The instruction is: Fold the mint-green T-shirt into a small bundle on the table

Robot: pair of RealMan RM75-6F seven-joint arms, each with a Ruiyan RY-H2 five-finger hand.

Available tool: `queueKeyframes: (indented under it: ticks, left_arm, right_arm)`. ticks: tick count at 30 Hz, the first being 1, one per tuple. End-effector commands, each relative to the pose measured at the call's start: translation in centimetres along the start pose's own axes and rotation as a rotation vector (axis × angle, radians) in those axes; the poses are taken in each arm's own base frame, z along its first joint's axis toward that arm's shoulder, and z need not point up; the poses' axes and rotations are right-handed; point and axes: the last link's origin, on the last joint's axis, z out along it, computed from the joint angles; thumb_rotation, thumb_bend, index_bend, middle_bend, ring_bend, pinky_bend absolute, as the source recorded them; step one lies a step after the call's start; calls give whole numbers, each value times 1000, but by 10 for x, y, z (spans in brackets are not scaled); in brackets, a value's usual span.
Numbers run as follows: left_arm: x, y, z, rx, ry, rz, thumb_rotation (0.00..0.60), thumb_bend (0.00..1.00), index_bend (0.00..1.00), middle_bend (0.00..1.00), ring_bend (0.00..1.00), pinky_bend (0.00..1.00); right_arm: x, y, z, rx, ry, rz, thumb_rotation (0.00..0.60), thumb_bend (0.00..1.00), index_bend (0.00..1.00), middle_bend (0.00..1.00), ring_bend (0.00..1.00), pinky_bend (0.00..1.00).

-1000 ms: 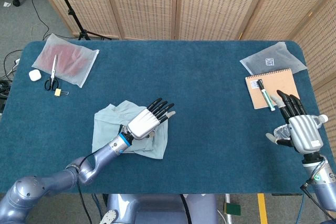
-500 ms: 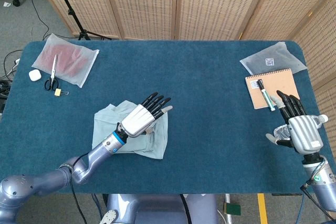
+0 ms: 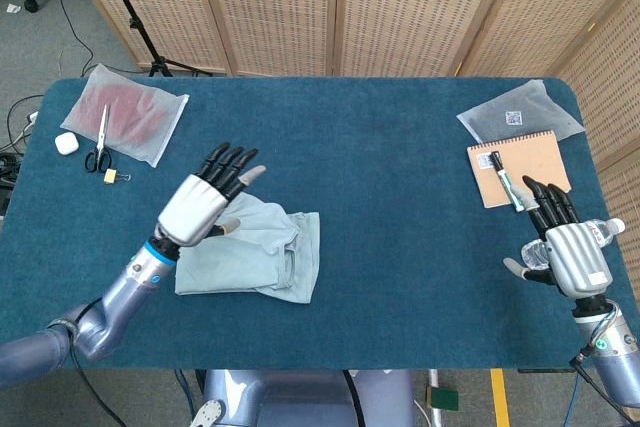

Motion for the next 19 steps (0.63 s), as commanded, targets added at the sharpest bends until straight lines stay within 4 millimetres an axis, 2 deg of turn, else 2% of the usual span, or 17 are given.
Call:
queueKeyframes:
  ticks: [1,2,5,8,14,19]
  left_arm:
    - [21,-31,-35,123,21,-9,600,0,0,0,0,0]
    - [28,-45,-53,187,29,-12,600,0,0,0,0,0]
    - [38,-62,-80,269,31,-21,600,0,0,0,0,0]
    - [48,-80,-119,404,34,-55,600,0,0,0,0,0]
    - [58,-94,-173,581,19,-106,600,0,0,0,0,0]
    - [69,-92,-199,629,45,-103,600,0,0,0,0,0]
  right_arm:
    - [0,-1,0,2,4,0,600,0,0,0,0,42]
    - [1,-1,-1,4,9,-2,600,0,0,0,0,42]
    - [1,-1,0,5,26,-12,600,0,0,0,0,34]
    - [3,-1,-1,0,62,-47,600,0,0,0,0,7]
    - [3,-2,-1,-8,95,-75,600,0,0,0,0,0]
    - [5,-2,-2,-6,110,-83,600,0,0,0,0,0]
